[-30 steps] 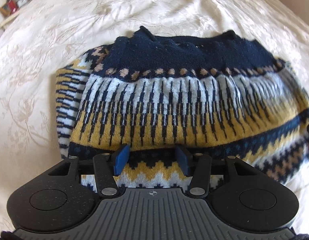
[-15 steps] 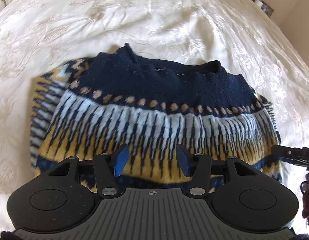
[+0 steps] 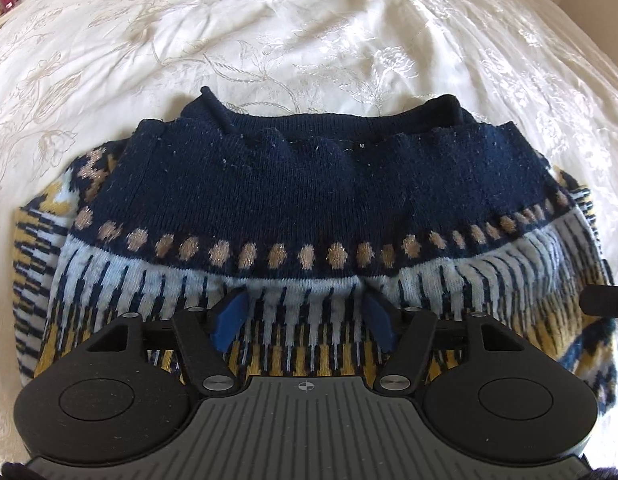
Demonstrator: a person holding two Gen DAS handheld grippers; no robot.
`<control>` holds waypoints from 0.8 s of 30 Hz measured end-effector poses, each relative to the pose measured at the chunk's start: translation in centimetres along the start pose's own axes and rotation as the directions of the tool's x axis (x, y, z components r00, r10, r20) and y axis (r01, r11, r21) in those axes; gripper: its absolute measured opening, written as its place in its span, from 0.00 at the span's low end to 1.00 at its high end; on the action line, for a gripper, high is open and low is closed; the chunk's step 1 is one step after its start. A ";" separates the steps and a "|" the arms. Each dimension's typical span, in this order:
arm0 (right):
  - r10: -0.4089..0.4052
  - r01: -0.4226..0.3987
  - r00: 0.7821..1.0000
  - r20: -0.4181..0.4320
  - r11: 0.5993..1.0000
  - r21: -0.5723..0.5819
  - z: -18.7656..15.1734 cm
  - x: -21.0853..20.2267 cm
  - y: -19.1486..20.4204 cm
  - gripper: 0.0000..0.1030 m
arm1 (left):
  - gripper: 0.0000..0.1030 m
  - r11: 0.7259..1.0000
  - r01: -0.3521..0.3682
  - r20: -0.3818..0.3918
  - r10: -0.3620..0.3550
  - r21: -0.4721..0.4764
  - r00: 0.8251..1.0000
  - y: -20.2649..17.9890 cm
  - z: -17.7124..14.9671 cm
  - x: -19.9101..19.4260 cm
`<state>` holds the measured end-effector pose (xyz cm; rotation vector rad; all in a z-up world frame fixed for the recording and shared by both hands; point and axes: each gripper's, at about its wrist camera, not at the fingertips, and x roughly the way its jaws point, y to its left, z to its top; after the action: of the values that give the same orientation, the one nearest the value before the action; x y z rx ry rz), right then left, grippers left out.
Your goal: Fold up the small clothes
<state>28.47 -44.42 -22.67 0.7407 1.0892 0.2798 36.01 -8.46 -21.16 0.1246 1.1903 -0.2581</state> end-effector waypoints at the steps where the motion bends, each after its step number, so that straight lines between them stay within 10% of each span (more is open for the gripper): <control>1: 0.004 -0.004 1.000 -0.001 1.000 0.005 0.0 0.2 0.0 1.00 | 0.65 1.000 -0.003 0.002 0.003 0.000 1.000 -0.1 0.0 0.1; 15: 0.048 -0.050 0.999 0.019 0.996 0.069 0.3 0.1 -0.8 0.96 | 0.74 1.000 -0.020 0.006 0.020 0.004 1.000 -0.6 0.5 1.0; 20: -0.010 0.009 1.000 0.010 0.997 0.075 0.4 -0.4 -0.3 0.36 | 0.71 1.000 0.029 -0.001 -0.029 -0.010 1.000 0.4 0.5 -0.1; 24: -0.061 0.060 0.998 0.034 0.998 0.009 0.5 -1.6 2.0 0.34 | 0.67 0.997 0.049 0.033 -0.047 -0.066 0.998 2.3 -0.4 -3.0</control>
<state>28.43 -43.98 -20.08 0.7156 1.0786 0.2109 35.22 -5.79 -18.57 0.0334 1.1706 -0.2607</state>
